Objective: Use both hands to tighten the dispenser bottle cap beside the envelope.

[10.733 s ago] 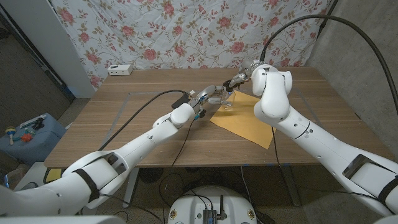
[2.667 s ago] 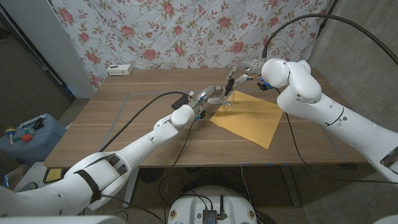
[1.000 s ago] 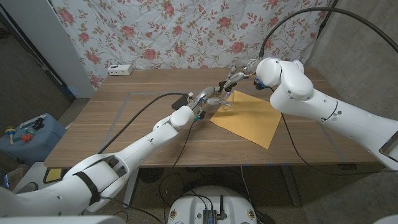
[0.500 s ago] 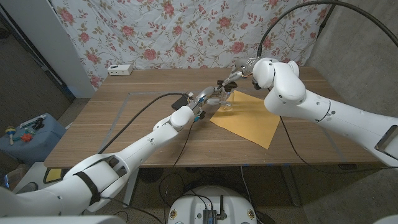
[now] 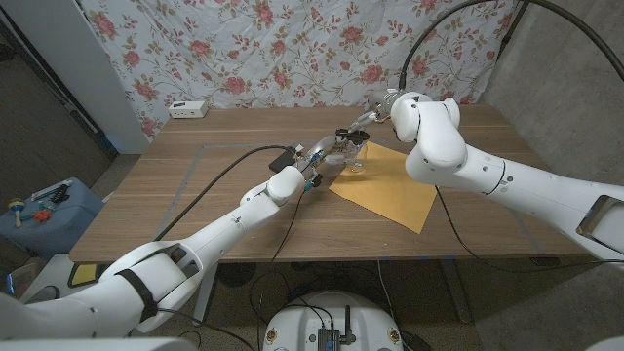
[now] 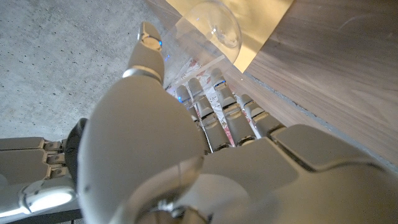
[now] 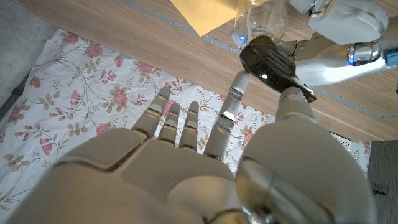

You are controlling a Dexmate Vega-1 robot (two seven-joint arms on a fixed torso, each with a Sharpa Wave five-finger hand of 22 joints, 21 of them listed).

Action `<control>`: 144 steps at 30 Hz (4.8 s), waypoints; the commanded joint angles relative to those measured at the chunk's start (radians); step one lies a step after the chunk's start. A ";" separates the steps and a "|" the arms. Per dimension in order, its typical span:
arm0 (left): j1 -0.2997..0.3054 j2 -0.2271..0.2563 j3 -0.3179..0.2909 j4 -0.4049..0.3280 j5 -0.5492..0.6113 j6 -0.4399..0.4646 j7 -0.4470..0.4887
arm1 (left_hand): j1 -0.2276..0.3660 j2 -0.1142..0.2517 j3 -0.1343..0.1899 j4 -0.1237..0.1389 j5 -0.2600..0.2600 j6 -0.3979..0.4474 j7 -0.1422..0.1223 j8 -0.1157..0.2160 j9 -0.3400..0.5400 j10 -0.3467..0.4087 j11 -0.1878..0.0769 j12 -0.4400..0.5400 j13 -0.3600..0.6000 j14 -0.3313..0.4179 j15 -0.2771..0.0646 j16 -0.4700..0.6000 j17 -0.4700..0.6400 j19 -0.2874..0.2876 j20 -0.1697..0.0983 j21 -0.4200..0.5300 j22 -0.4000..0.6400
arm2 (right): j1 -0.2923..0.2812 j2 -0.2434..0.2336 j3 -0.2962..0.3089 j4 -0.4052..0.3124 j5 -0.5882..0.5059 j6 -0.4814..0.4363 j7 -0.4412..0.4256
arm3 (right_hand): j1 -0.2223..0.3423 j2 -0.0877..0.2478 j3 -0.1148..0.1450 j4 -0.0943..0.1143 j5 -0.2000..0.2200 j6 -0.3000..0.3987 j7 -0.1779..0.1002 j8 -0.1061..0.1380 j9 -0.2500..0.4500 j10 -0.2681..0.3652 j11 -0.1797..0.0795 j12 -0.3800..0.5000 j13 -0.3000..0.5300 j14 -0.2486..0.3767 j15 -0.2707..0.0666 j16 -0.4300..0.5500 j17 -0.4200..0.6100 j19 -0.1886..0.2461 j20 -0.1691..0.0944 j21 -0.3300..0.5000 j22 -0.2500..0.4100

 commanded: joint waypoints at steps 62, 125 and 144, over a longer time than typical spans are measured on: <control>-0.023 -0.015 0.003 0.049 -0.008 -0.019 -0.008 | -0.097 0.126 0.099 0.085 0.007 0.154 0.037 0.006 0.002 0.080 -0.016 0.005 0.240 0.013 -0.080 0.003 0.000 0.009 -0.053 -0.002 0.002 | -0.366 0.332 0.378 0.152 -0.501 0.295 0.060 | 0.025 0.110 0.062 -0.035 -0.017 0.432 -0.002 0.101 -0.028 0.252 -0.043 0.001 -0.005 0.196 -0.105 0.011 -0.005 0.126 -0.033 0.001 0.003; -0.058 -0.034 0.016 0.074 -0.008 0.012 -0.022 | -0.096 0.127 0.100 0.086 0.007 0.154 0.038 0.004 0.003 0.082 -0.013 0.004 0.241 0.012 -0.080 0.003 0.001 0.009 -0.050 -0.002 0.002 | -0.348 0.152 0.501 0.026 -0.194 0.459 0.082 | 0.227 0.020 0.125 -0.145 0.012 -0.389 -0.105 -0.191 0.015 -0.157 -0.032 -0.071 0.009 -0.061 -0.001 -0.059 0.006 -0.014 0.001 -0.016 0.004; -0.085 -0.054 0.030 0.106 -0.003 0.011 -0.032 | -0.096 0.126 0.101 0.086 0.007 0.156 0.038 0.004 0.003 0.081 -0.015 0.003 0.241 0.011 -0.080 0.001 0.000 0.009 -0.048 -0.002 0.002 | -0.249 0.070 0.439 0.050 -0.045 0.494 0.083 | 0.285 0.003 0.140 -0.136 0.031 -0.526 -0.107 -0.189 0.014 -0.289 -0.028 -0.071 0.009 -0.154 0.034 -0.059 0.009 -0.076 0.015 -0.019 0.004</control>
